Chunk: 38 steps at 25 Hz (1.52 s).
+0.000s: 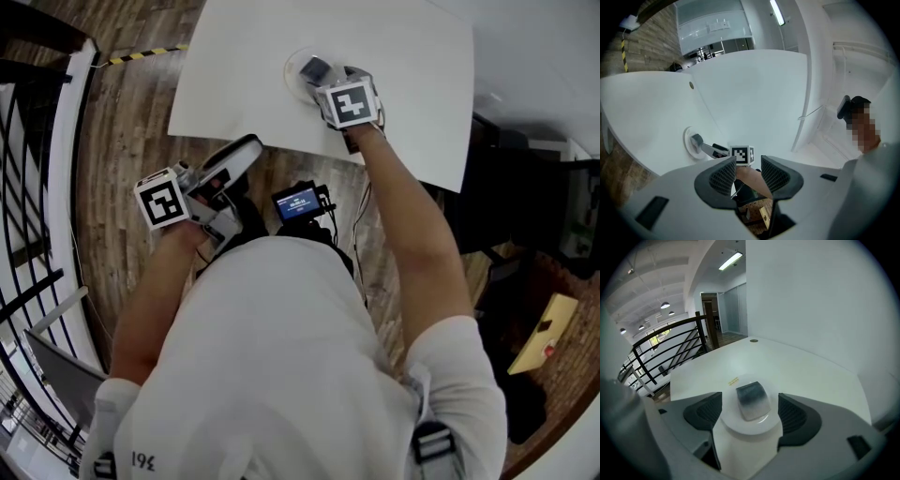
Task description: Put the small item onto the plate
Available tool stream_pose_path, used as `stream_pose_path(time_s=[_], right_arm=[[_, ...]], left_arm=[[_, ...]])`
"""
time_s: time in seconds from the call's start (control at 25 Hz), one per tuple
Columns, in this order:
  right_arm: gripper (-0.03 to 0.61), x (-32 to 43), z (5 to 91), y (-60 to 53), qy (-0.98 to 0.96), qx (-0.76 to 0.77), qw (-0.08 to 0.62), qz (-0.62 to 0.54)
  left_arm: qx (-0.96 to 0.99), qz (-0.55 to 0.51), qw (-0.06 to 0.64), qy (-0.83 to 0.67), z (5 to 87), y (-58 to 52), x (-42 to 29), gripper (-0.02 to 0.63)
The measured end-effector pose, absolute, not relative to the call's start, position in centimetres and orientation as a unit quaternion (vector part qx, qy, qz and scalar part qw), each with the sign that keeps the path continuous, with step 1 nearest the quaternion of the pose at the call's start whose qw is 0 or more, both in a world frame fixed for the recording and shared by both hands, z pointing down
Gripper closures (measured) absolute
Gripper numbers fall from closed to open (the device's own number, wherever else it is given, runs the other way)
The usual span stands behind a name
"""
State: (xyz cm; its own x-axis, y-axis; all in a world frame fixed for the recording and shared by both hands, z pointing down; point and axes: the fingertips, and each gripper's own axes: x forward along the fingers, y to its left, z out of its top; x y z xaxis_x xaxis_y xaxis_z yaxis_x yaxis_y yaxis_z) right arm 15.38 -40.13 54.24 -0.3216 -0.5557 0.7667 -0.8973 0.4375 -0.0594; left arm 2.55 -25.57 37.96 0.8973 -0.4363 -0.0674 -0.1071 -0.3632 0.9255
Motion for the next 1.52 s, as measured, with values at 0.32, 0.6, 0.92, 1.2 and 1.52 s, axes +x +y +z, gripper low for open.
stream_pose_path(time_s=[0.32, 0.6, 0.92, 1.2, 1.52], right_arm=[[0.215, 17.5, 50.9, -38.9, -0.780, 0.502, 0.295, 0.230], [0.361, 17.4, 47.5, -37.2, -0.785, 0.517, 0.231, 0.253], [0.577, 15.1, 42.8, -35.2, -0.801, 0.509, 0.159, 0.273], [0.577, 12.5, 38.5, -32.6, -0.815, 0.503, 0.119, 0.263], [0.577, 11.6, 34.3, -29.4, -0.828, 0.496, 0.089, 0.246]], left_arm=[[0.806, -0.173, 0.544, -0.158, 37.3, -25.3, 2.2, 0.453], [0.811, -0.189, 0.533, -0.149, 35.6, -25.3, 1.1, 0.453], [0.821, -0.217, 0.512, -0.126, 32.1, -25.3, 0.2, 0.453], [0.830, -0.232, 0.496, -0.109, 29.9, -25.0, -0.7, 0.453], [0.836, -0.233, 0.487, -0.101, 28.1, -23.6, -1.6, 0.453]])
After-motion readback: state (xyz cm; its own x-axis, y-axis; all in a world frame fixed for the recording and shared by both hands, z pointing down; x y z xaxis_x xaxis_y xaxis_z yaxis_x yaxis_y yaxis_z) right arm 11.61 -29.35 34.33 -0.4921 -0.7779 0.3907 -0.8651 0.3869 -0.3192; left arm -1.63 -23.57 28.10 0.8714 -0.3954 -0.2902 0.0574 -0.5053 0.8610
